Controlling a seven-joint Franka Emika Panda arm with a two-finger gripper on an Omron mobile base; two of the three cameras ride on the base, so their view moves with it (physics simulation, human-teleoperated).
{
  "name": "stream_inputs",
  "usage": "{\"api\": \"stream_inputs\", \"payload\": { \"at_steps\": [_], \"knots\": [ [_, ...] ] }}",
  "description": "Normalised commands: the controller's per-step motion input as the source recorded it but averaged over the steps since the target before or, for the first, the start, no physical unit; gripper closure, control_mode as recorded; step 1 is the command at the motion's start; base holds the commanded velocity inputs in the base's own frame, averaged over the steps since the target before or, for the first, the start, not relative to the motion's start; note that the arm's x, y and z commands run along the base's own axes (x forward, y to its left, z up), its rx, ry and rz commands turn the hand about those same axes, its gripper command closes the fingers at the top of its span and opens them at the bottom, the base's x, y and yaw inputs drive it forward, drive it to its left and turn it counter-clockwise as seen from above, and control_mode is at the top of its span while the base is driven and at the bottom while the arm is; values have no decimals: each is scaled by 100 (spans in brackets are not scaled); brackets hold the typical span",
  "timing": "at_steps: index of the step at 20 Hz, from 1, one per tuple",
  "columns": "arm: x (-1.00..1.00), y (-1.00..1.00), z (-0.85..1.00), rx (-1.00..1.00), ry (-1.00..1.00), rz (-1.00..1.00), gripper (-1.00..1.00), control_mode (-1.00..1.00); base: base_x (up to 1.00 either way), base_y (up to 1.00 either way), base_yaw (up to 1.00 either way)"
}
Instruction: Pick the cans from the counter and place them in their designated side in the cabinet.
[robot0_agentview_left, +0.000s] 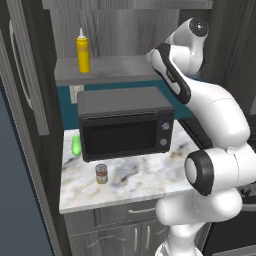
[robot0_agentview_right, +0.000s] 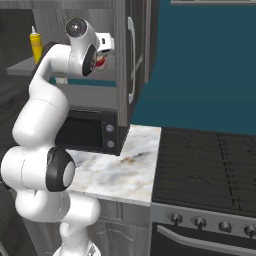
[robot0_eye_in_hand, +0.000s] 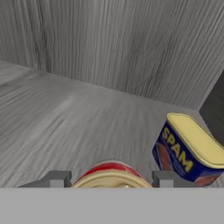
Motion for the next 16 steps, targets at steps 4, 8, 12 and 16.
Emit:
{"api": "stream_inputs", "payload": {
  "at_steps": [4, 8, 12, 16],
  "knots": [
    [26, 0, -11, -1, 2, 0, 100, -100, 0, 0, 0],
    [25, 0, -14, -1, 1, 0, 100, -100, 0, 0, 0],
    [24, 0, -11, -1, 0, 0, 100, -100, 0, 0, 0],
    [24, 0, -7, -1, 0, 0, 100, -100, 0, 0, 0]
  ]
}}
